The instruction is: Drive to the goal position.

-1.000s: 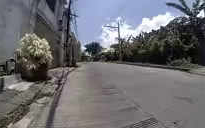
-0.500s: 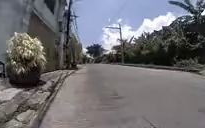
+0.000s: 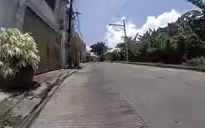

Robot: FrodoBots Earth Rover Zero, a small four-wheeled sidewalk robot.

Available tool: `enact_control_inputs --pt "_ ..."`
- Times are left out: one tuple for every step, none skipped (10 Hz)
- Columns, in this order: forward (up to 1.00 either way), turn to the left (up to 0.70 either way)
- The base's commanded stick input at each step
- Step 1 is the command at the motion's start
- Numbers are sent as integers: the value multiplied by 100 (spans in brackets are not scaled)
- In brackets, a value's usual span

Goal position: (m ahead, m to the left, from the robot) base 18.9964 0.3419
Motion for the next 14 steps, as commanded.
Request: enact_control_inputs --pt "100 -2" --pt "100 -1" --pt "100 -1" --pt "100 21" --pt "100 33" --pt "100 28" --pt "100 6" --pt "100 -1" --pt "100 -1" --pt "100 -2" --pt "100 -8" --pt "100 -17" --pt "100 -32" --pt "100 -40"
